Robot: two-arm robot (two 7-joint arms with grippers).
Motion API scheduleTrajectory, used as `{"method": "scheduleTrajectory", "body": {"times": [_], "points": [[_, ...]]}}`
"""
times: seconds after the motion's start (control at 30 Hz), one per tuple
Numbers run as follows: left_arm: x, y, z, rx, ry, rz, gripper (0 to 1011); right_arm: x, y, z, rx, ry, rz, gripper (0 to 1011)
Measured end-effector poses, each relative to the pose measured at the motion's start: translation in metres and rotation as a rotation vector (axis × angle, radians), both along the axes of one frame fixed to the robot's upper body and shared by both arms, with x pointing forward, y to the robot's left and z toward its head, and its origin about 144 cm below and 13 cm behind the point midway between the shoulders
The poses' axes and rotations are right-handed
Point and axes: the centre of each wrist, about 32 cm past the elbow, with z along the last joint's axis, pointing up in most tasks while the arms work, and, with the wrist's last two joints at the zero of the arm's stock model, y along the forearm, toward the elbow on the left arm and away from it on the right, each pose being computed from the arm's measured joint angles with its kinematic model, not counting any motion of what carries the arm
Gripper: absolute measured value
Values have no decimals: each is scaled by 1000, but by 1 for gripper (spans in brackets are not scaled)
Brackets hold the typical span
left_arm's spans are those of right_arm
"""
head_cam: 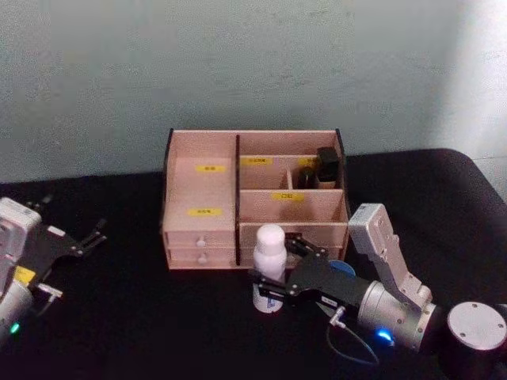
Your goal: Pick up the facial cleanser and watermelon frost from the table and place them into the tiered storage box.
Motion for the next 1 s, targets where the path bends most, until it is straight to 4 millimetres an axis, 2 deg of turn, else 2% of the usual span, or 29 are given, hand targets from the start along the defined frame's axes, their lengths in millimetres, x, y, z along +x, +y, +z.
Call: {"method": "scheduleTrajectory", "body": {"times": [0.03,0.23,0.27,0.33,1.0], "points": [[0,0,0,0,0,0,1001,0,0,0,0,0,0,816],[0,0,0,0,0,0,1002,0,0,0,0,0,0,666],[0,0,0,0,0,0,1001,0,0,0,0,0,0,614],[0,0,0,0,0,0,1001,0,0,0,0,0,0,593],[0,0,0,0,0,0,1001,0,0,0,0,0,0,593]]}}
